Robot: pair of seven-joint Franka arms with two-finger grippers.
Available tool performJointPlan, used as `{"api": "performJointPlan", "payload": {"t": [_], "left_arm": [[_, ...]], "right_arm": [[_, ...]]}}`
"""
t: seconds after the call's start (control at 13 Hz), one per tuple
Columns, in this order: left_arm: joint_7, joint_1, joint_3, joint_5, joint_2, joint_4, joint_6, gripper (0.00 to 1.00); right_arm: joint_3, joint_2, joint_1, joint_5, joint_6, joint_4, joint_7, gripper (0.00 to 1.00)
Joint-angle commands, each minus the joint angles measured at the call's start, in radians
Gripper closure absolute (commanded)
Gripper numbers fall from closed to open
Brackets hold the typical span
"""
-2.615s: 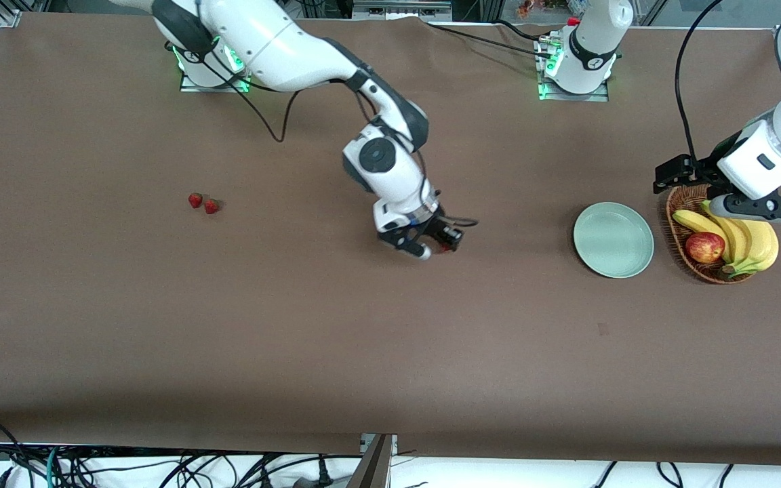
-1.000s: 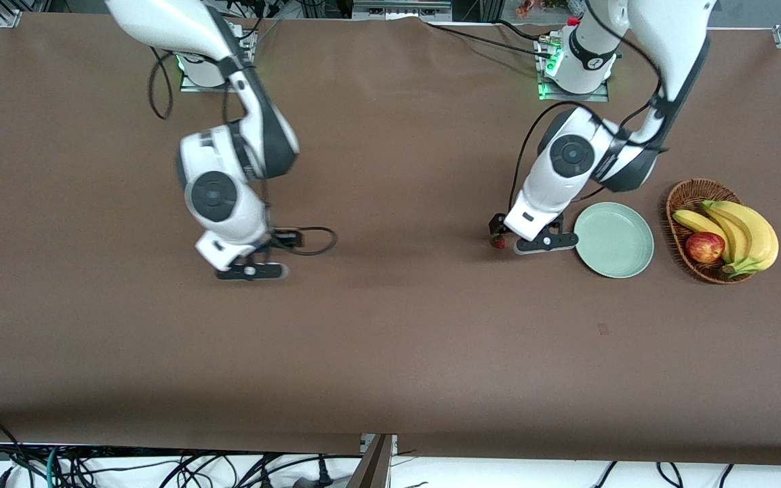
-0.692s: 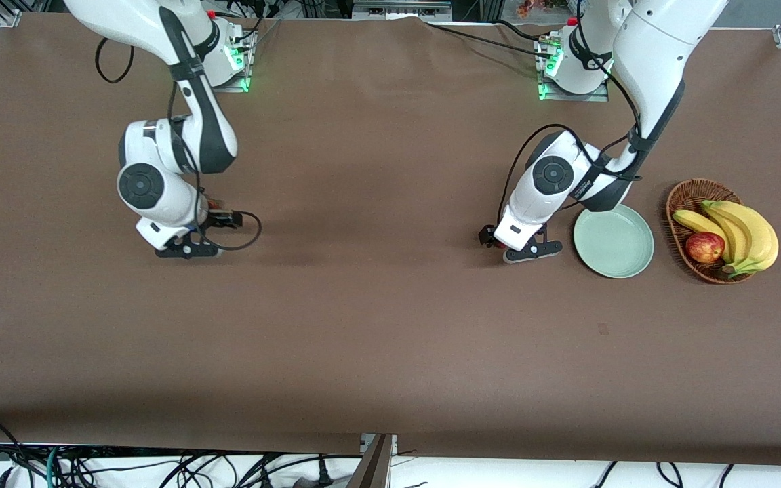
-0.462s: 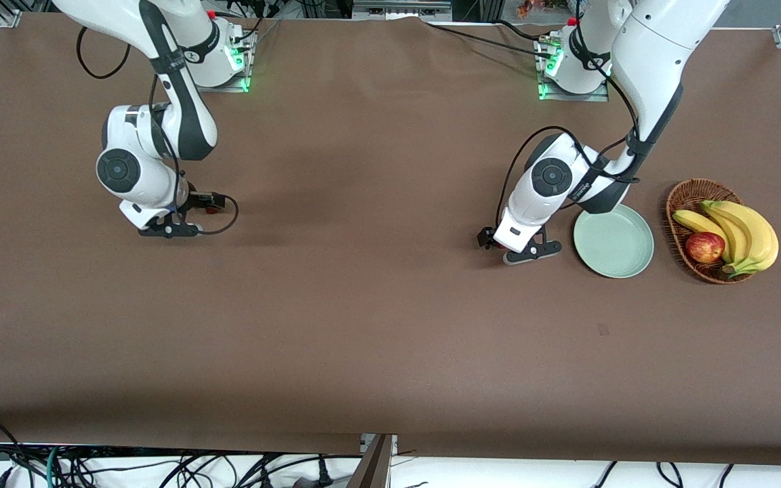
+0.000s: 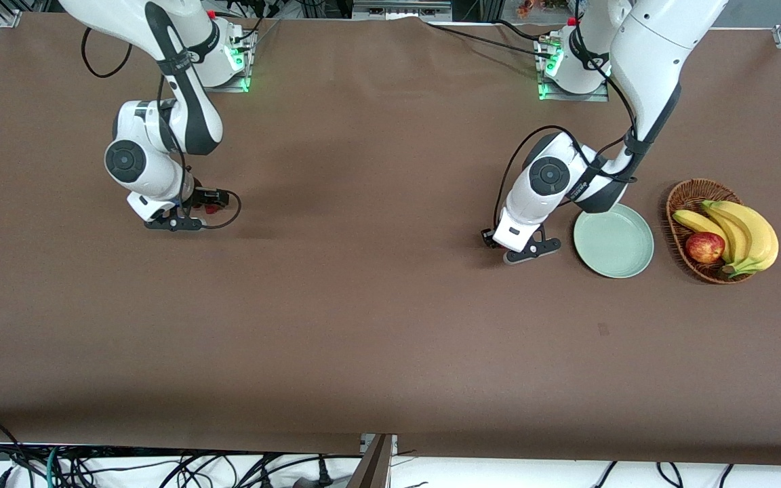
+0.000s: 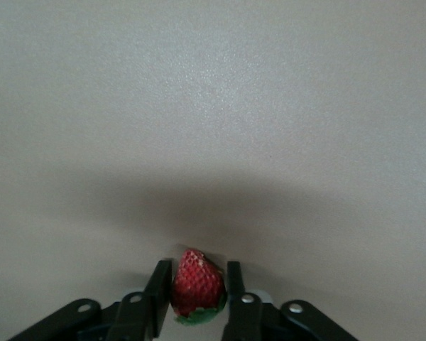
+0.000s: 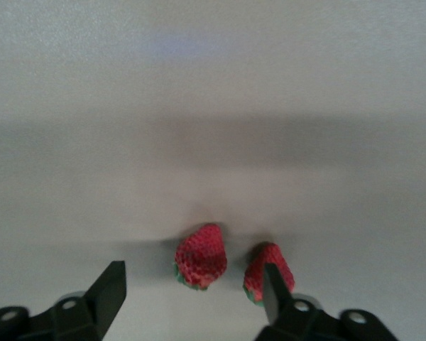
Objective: Collect all strawberries into plate
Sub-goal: 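Place the strawberry on the plate while the right gripper grasps another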
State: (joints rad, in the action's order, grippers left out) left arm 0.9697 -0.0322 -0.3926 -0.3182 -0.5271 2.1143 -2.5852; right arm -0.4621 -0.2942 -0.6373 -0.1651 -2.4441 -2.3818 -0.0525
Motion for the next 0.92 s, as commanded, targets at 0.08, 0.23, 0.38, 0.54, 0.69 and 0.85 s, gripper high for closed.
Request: {"api": "performJointPlan", "payload": {"t": [0.08,0.23,0.38,0.54,0.69,0.85], "left_arm": [[0.015,0.005,-0.005,-0.016,0.015,-0.054,0.098,0.75],[-0.082,0.026,-0.002,0.054,0.019,-0.152,0.228,0.75],[-0.343,0.063,0.047,0.228,0.085,-0.183,0.336,0.75],[-0.593,0.064,0.17,0.336,0.153,-0.182,0.426,0.75],[-0.77,0.064,0.282,0.363,0.179,-0.165,0.467,0.75],[-0.931,0.066,0.38,0.363,0.17,-0.132,0.453,0.75]], "right_arm": [[0.002,-0.031,-0.007,-0.033,-0.05,-0.017,0.019,0.29],[0.003,-0.036,-0.007,-0.047,-0.049,-0.019,0.022,0.41],[0.011,-0.046,-0.008,-0.066,-0.056,-0.017,0.023,0.51],[0.019,-0.052,-0.008,-0.073,-0.061,-0.017,0.023,0.63],[0.028,-0.039,-0.008,-0.073,-0.056,-0.011,0.022,0.77],[0.057,-0.031,-0.01,-0.086,-0.043,0.044,0.004,0.79]]}}
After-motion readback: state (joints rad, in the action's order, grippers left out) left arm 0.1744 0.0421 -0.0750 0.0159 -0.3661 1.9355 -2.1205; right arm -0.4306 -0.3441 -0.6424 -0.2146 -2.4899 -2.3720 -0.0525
